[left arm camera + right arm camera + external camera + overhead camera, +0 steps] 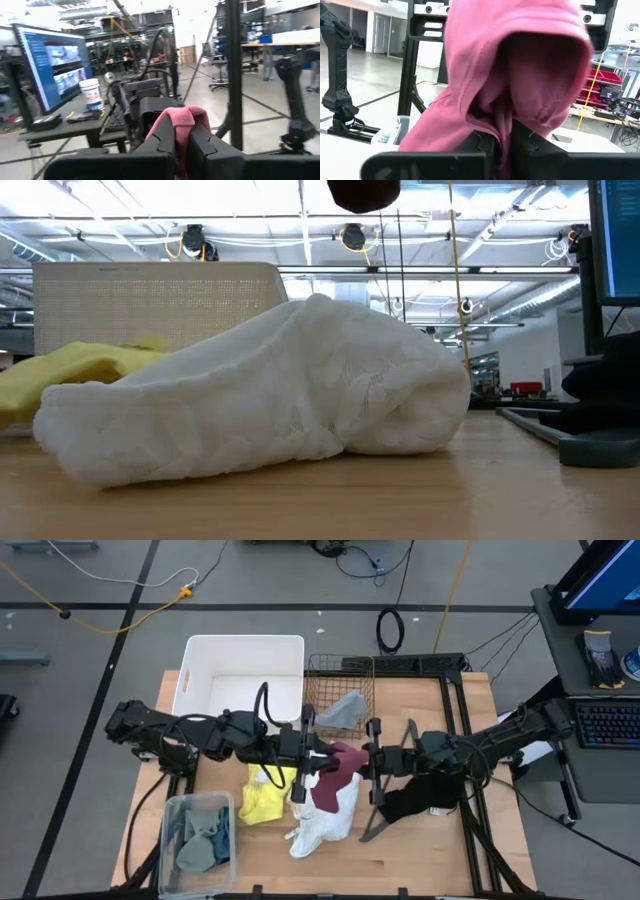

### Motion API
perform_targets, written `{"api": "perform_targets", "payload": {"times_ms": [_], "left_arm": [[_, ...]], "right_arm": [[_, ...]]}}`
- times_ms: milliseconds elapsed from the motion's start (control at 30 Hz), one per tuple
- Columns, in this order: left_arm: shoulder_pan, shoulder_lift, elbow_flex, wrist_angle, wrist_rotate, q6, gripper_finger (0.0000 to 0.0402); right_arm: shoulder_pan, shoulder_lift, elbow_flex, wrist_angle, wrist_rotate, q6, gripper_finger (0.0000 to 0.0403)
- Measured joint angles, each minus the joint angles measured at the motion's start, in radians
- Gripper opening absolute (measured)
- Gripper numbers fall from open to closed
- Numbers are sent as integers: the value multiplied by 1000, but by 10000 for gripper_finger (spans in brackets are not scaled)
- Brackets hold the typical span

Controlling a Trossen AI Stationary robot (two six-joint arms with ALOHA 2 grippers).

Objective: Pick & Place Cloths
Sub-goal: Put the pink boxer into the gold wire basket

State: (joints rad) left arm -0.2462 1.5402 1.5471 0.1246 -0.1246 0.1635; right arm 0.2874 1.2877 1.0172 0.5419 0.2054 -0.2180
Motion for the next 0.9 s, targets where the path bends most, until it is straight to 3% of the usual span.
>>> {"api": "perform_targets", "payload": {"times_ms": [167, 333, 467, 733, 900], "left_arm": [[0, -2, 0, -13, -58, 81, 67], [-3, -38, 0, -209, -289, 126, 121], [-5, -73, 0, -361, -443, 55, 147], [-21, -158, 0, -510, -461, -91, 156], [-32, -182, 0, -561, -461, -216, 153]], "right_arm": [[0, -14, 0, -20, 28, -2, 5], [0, -39, 0, -61, 95, -3, 3], [-3, -72, 0, -114, 181, -8, 2], [-65, -133, 0, -168, 399, -153, 1], [-177, -138, 0, -152, 448, -328, 1]]}}
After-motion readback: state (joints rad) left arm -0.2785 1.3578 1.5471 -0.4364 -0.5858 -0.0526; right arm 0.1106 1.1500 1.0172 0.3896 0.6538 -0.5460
